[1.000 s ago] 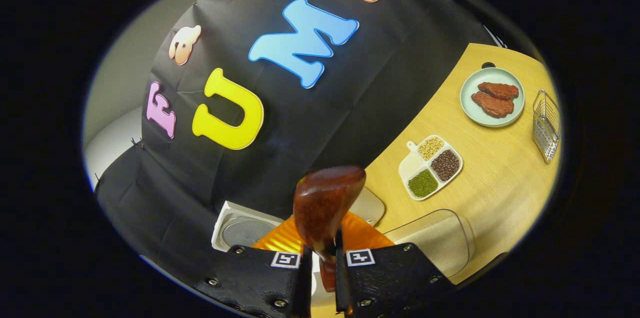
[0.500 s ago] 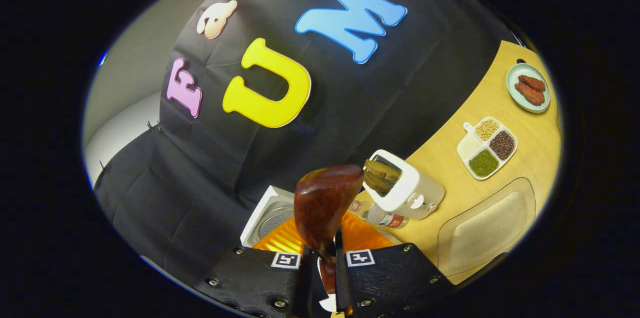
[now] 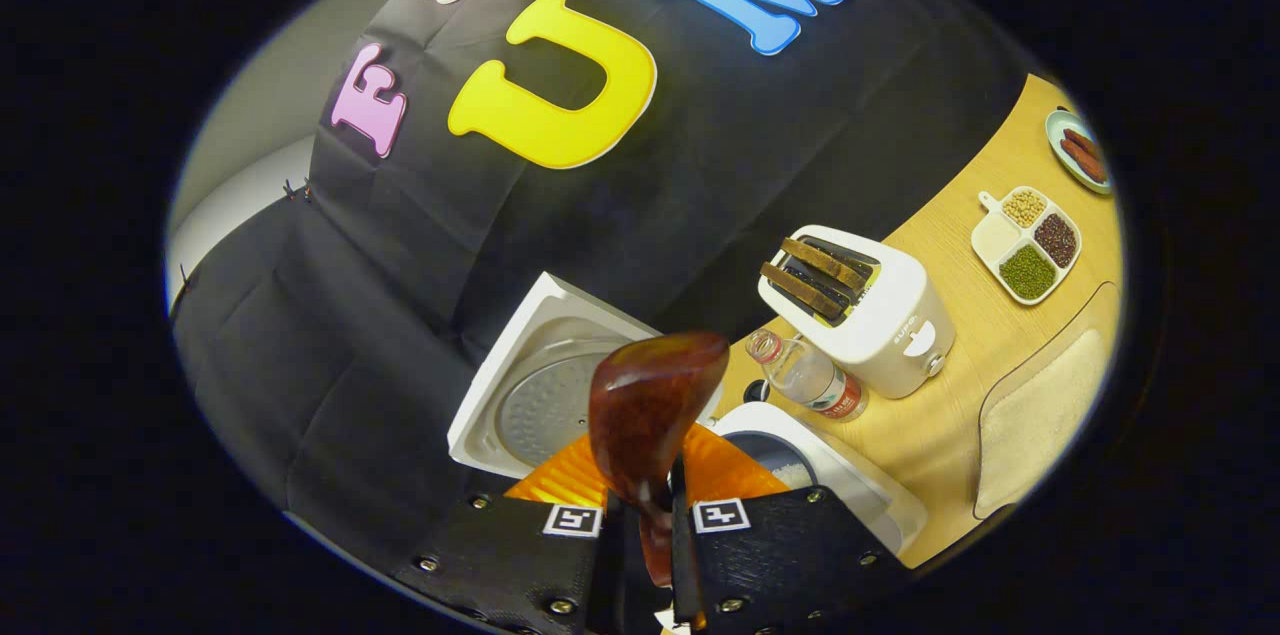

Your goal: Close the left gripper, press the button to open the rice cooker; take a wooden spoon from the chopstick holder with the right hand, scoop a spoonful of rice and pour it into the rice cooker, then put the wooden spoon back into the chopstick holder.

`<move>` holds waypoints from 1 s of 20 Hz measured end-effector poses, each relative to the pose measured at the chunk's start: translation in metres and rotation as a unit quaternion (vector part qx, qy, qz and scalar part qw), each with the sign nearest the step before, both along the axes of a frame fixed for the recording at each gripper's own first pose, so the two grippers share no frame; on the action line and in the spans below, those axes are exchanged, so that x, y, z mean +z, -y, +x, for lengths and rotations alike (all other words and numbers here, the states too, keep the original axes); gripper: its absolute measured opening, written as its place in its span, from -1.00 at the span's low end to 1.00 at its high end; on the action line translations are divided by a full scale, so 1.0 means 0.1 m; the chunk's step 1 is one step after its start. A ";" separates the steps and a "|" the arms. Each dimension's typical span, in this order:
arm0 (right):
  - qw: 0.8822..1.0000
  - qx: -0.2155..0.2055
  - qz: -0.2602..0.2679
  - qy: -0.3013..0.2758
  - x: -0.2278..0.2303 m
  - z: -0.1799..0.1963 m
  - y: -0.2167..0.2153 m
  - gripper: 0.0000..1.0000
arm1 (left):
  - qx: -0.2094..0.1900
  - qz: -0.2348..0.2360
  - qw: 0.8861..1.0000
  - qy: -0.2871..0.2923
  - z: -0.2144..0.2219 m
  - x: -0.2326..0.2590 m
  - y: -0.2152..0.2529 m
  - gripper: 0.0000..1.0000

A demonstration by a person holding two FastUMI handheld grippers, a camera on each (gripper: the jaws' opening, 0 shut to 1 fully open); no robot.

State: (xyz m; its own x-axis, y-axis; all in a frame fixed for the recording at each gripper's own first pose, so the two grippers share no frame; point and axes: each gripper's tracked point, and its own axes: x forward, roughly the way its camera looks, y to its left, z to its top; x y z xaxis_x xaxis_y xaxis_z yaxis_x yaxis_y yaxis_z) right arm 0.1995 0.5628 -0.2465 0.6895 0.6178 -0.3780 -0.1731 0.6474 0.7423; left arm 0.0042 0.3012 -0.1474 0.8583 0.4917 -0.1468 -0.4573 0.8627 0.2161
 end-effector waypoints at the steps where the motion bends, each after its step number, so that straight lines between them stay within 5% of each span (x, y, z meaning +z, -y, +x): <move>1: 1.000 -0.002 -0.012 0.007 -0.06 0.03 -0.01 -0.62 | 0.004 0.001 1.000 0.000 -0.01 0.01 -0.03 0.92; 8: 0.992 -0.009 -0.102 0.077 -0.31 0.19 -0.01 -0.63 | 0.034 0.015 0.999 -0.018 -0.17 -0.09 -0.24 0.94; 20: 0.942 0.042 -0.239 0.230 -0.26 0.07 -0.17 -0.64 | 0.042 0.015 0.999 -0.027 -0.24 -0.16 -0.27 0.97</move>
State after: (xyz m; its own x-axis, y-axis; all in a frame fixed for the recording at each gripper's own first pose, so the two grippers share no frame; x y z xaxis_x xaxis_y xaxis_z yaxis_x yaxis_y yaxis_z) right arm 0.2065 0.5793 -0.2722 0.8050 0.5120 -0.2996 -0.4707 0.8587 0.2026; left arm -0.0201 0.3279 -0.1630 0.8050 0.5668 -0.1752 -0.5152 0.8144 0.2672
